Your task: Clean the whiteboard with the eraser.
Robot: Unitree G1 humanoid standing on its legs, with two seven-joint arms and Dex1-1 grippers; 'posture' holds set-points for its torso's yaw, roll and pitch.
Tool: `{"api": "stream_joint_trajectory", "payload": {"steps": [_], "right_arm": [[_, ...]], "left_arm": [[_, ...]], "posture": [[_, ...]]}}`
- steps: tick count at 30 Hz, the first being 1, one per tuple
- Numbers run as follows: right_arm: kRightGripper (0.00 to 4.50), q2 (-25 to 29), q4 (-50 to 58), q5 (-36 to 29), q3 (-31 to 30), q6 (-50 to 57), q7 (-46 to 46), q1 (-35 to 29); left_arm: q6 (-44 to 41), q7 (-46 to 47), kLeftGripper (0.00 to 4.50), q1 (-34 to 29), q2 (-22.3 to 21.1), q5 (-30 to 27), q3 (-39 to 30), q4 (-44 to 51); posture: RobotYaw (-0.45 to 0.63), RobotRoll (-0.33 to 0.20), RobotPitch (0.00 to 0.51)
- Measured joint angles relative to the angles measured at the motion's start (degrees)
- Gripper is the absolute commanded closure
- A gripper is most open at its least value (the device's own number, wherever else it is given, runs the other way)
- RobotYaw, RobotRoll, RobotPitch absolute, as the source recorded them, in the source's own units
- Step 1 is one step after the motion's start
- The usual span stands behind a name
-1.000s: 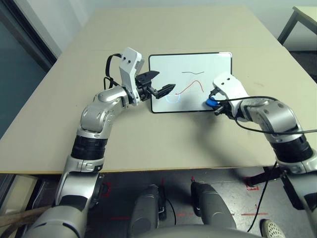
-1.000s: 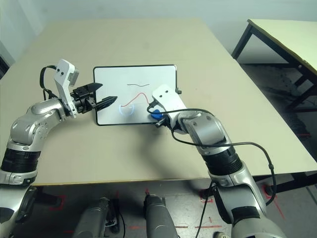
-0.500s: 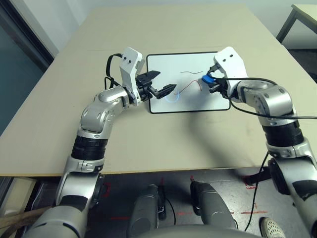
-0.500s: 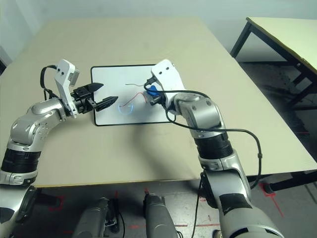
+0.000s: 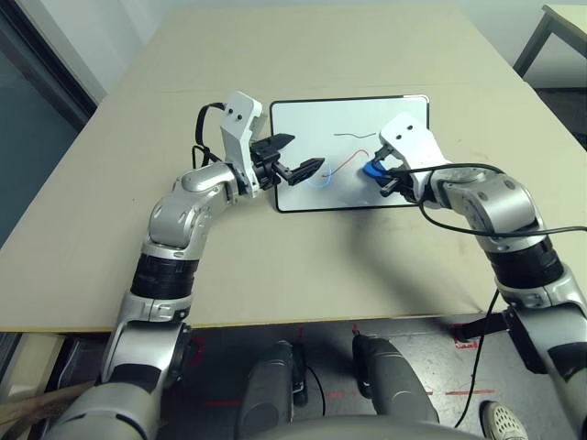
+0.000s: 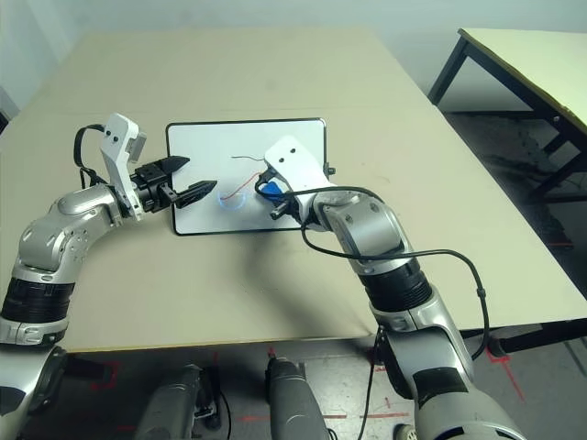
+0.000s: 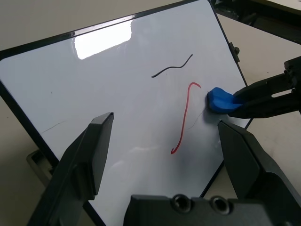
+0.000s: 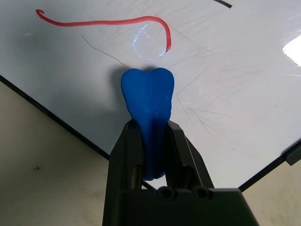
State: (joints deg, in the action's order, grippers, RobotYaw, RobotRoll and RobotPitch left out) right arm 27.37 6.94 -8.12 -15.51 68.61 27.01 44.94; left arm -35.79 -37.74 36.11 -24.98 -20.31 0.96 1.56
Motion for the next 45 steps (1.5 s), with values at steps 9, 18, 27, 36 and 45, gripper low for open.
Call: {"api": "stream_joint_trajectory", "payload": {"steps": [9, 18, 27, 36, 45], "right_arm": [[3.93, 1.8, -4.2, 1.5, -1.2, -3.6, 1.1, 3.6], [3.93, 4.1, 3.6, 0.8, -4.1, 2.0, 3.6, -1.2], [3.93, -0.1, -11.9, 3.3, 1.5, -10.6, -0.7, 9.2], [3.93, 0.6, -8.2, 3.9, 0.9, -10.1, 1.6, 7.0], [3.93, 1.2, -3.7, 3.5, -1.6, -4.6, 3.9, 4.2]], "left_arm": [[-0.2, 0.0, 0.00, -0.5, 0.1, -0.1, 0.0, 0.8], [-0.2, 0.5, 0.00, -1.1, 0.7, -0.1, 0.1, 1.0], [-0.7, 0.5, 0.00, -1.5, 0.8, -0.1, 0.2, 1.9], [-1.4, 1.0, 0.00, -1.6, 1.0, -0.2, 0.2, 2.7], [-1.7, 1.4, 0.00, -1.6, 1.2, -0.2, 0.2, 2.9]], "posture": [[-0.16, 0.000, 0.176], [-0.16, 0.000, 0.181], [-0.16, 0.000, 0.186], [-0.17, 0.000, 0.189], [-0.16, 0.000, 0.190]]}}
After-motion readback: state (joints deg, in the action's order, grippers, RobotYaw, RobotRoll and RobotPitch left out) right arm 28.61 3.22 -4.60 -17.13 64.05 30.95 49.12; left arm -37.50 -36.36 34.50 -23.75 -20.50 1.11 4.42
